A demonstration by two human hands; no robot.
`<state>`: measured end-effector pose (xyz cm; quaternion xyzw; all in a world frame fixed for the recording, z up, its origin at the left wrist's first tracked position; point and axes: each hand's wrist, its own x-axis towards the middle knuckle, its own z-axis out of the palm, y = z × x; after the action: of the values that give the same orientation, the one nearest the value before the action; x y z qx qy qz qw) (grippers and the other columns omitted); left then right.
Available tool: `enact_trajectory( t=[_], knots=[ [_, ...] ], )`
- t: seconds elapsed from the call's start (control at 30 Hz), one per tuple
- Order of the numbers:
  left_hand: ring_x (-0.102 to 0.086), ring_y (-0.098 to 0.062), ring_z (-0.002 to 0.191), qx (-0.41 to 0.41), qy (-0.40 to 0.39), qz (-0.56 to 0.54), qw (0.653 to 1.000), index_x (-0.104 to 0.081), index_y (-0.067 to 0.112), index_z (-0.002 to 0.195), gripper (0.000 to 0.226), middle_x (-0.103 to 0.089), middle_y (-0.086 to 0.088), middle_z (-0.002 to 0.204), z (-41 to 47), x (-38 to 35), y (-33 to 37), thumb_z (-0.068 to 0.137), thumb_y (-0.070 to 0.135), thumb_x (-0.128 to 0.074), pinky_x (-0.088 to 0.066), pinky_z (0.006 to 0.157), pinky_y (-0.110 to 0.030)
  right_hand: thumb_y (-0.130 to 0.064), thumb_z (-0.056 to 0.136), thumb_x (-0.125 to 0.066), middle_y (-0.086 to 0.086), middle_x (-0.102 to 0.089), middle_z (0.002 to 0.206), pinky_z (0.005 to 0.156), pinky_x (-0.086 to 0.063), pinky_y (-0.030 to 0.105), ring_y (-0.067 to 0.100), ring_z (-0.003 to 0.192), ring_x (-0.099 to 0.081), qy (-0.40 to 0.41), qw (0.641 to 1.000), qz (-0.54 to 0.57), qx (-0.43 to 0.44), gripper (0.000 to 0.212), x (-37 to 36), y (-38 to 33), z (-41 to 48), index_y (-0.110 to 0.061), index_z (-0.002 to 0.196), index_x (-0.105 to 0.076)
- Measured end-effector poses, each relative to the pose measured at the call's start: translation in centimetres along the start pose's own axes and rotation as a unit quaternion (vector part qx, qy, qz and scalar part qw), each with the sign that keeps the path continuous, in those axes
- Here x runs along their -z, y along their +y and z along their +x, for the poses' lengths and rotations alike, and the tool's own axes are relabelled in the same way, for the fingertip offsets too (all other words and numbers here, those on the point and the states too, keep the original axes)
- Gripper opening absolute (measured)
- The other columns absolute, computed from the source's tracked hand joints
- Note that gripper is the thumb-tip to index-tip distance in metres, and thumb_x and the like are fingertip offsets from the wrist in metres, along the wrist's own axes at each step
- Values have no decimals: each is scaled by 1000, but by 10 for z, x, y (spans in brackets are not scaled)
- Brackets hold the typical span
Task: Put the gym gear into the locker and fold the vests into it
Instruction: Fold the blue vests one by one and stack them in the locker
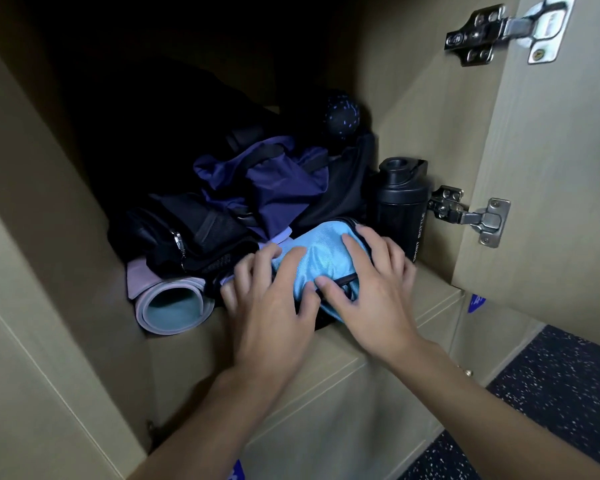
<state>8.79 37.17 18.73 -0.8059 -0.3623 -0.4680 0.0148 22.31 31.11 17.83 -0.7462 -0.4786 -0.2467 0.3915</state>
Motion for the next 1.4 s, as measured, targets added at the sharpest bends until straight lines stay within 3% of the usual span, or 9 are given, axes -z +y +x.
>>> enact_trajectory(
  t=[0.17,0.27,0.47,0.67,0.87,0.97,1.07,1.2,1.4],
  knots=[
    [-53,-21,115,11,-56,55,997,-65,28,123,49,-63,8,125,2,-5,-2,87,44,-36,-23,88,-39,-79,76,-32,-18,-32,153,106,-27,38,11,136,-29,-92,995,26,-36,83,0,-1,6,-33,146,-36],
    [-51,-22,114,9,-83,75,994,-61,29,130,53,-60,7,131,0,-9,-3,89,45,-32,-23,88,-41,-72,82,-46,-22,-36,148,104,-27,39,8,135,-28,-120,989,47,-72,74,-1,0,9,-35,144,-36],
    [-44,-21,121,23,-112,56,992,-55,32,138,62,-54,8,140,-1,-7,-2,87,50,-24,-27,95,-45,-67,85,-53,-18,-34,150,107,-27,40,10,136,-27,-128,986,58,-86,74,2,-2,9,-31,147,-34],
    [-36,-25,127,50,-134,14,990,-42,35,148,78,-38,2,152,-3,13,12,80,59,-13,-22,109,-43,-65,84,-56,-12,-15,160,117,-17,39,15,143,-12,-117,984,78,-111,79,19,-8,5,-34,152,-28],
    [-29,-30,132,50,-159,9,986,-34,33,151,56,-22,-7,159,-8,38,22,97,47,-40,-24,113,-47,-63,83,-60,-10,-11,160,120,-16,41,15,145,-9,-118,977,105,-141,83,51,-14,-8,-38,153,-22],
    [-35,-34,127,29,-143,-4,989,-47,24,144,61,-37,-11,149,-17,55,29,88,48,-38,-28,109,-48,-58,85,-61,-6,-19,157,119,-22,42,16,143,-15,-117,976,116,-145,79,73,-18,-23,-34,152,-26],
    [-45,-36,115,15,-163,-64,984,-61,15,127,59,-54,-12,125,-29,68,34,83,47,-38,-32,104,-44,-51,89,-61,-1,-30,148,116,-24,38,18,138,-22,-124,976,103,-145,70,98,-15,-49,-28,149,-32],
    [-55,-26,104,-35,-268,-130,954,-66,18,111,54,-64,-2,104,-63,70,49,77,49,-38,-44,97,-41,-46,94,-58,7,-37,143,115,-26,42,23,137,-28,-151,967,89,-186,60,126,0,-98,-22,145,-38],
    [-56,-24,100,-137,-394,-82,905,-69,17,101,22,-66,0,100,-147,45,53,89,29,-55,-46,90,-38,-41,96,-55,9,-47,135,110,-36,47,24,128,-43,-218,932,92,-274,51,140,31,-202,-18,140,-44]
  ],
)
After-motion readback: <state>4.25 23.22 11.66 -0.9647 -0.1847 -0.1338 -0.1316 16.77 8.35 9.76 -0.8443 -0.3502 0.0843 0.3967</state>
